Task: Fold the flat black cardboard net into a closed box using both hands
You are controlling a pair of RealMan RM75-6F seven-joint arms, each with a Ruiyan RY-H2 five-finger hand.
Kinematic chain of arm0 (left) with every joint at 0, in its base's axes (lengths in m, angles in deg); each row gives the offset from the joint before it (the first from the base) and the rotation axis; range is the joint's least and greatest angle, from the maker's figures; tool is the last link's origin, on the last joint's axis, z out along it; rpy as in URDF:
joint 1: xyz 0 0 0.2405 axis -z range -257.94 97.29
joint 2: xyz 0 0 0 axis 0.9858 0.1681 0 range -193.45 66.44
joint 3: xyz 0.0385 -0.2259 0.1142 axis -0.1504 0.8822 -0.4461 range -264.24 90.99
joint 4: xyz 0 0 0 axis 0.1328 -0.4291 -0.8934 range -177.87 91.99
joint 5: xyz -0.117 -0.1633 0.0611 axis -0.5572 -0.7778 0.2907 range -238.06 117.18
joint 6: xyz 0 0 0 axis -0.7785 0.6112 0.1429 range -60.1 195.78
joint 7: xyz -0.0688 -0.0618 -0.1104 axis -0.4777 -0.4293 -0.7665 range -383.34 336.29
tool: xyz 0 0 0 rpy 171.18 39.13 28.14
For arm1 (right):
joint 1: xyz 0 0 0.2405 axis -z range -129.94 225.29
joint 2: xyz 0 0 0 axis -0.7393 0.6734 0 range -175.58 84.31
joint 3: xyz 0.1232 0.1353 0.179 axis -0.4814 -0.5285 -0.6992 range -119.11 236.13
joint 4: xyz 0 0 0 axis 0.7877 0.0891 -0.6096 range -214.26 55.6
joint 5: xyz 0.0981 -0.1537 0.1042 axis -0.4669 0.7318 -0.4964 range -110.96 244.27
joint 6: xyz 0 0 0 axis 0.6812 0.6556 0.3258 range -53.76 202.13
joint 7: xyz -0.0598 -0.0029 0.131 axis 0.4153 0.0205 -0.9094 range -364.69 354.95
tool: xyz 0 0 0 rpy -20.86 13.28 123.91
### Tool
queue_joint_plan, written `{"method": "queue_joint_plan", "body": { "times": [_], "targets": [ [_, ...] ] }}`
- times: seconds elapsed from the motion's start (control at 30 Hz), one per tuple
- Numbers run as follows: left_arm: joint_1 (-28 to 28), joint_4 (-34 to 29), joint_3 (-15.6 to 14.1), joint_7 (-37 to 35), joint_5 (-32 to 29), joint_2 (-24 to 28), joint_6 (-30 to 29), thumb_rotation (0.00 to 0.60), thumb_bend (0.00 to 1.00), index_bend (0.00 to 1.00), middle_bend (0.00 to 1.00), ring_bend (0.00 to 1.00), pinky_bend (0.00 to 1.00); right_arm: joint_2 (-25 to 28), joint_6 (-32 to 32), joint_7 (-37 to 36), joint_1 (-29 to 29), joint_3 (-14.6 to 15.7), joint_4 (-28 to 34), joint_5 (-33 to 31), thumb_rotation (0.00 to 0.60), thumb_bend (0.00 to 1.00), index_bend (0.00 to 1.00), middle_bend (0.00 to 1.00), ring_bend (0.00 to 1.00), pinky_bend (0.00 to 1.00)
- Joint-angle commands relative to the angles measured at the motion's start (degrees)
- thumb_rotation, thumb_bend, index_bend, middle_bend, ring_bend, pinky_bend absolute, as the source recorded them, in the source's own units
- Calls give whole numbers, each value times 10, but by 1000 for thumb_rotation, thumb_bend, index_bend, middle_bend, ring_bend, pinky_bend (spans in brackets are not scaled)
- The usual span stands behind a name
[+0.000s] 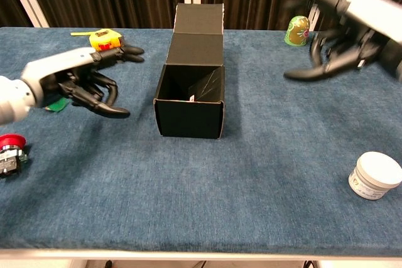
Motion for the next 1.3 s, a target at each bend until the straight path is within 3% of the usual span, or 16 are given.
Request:
{"method": "queue_joint_plan", "body": {
  "times": [0.03, 0.47, 0.8, 0.97, 1.07, 1.17, 1.3],
  "targets": [
    [15, 36, 12, -30, -14, -31, 36, 598, 93, 0, 9, 623, 956, 37, -12, 37, -3, -24, 52, 6, 600, 26, 0, 116, 658, 1000],
    [37, 100, 30, -117, -10, -79, 89, 596, 93, 0, 5, 624, 960, 33, -16, 9, 5, -17, 28, -11, 600, 26, 0, 116, 657, 1000],
    [68, 144, 29, -228, 27, -107, 111, 600, 94, 2, 34, 624, 960, 25, -19, -11, 13, -9, 9, -20, 600, 26, 0, 119, 657, 1000],
    [76, 179, 32, -243, 28, -134, 111, 600, 94, 121, 152, 626, 960, 18, -22, -24, 20, -9, -1, -30, 600, 26, 0, 122, 658, 1000],
    [72, 201, 44, -230, 17, -159, 96, 600, 93, 252, 251, 628, 961, 11, -18, -32, 25, -15, -12, -56, 600, 26, 0, 130, 658, 1000],
    [71, 213, 57, -223, 2, -176, 91, 600, 95, 422, 435, 628, 968, 6, -5, -39, 27, -23, -25, -88, 600, 26, 0, 134, 659, 1000],
    [66, 203, 61, -221, 2, -172, 78, 600, 95, 557, 579, 658, 974, -2, 40, -33, 16, -42, -48, -147, 600, 26, 0, 155, 665, 1000]
  ]
}}
